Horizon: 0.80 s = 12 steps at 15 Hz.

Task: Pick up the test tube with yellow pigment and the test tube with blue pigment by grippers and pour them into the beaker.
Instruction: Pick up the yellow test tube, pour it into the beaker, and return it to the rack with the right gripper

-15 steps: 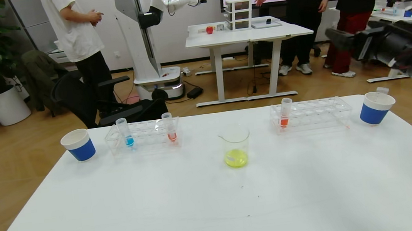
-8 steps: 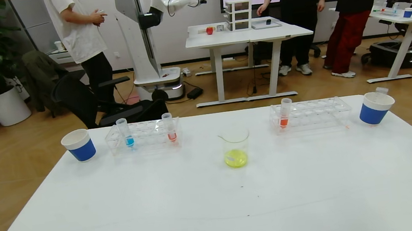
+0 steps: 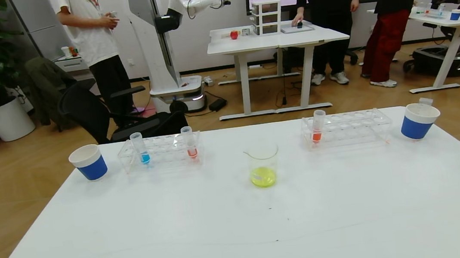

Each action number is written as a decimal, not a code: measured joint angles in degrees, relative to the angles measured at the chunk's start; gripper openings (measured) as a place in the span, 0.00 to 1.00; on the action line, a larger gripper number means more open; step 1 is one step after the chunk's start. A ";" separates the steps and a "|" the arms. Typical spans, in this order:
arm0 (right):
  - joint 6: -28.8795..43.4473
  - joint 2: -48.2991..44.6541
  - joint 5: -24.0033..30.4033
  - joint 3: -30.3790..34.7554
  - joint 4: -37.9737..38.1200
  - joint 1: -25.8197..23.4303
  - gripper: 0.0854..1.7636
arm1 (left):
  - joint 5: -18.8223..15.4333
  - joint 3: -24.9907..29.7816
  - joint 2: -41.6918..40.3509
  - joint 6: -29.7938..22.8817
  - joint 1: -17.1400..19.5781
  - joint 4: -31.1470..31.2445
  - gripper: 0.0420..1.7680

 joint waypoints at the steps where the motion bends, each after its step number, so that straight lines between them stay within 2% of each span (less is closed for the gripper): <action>1: -0.87 -3.45 0.22 0.80 4.06 0.00 0.98 | -0.01 0.00 0.00 0.00 0.00 0.00 0.99; 4: -3.91 -13.40 2.18 -0.85 20.57 0.09 0.98 | 0.02 0.00 0.00 0.00 0.00 0.00 0.99; 8: -5.46 -18.51 2.18 -5.01 21.86 -0.24 0.98 | 0.00 0.00 0.00 0.00 -0.02 0.00 0.99; 12: -5.83 -20.71 5.38 -3.83 27.34 -4.85 0.98 | 0.02 0.00 0.00 0.00 -0.02 0.00 0.99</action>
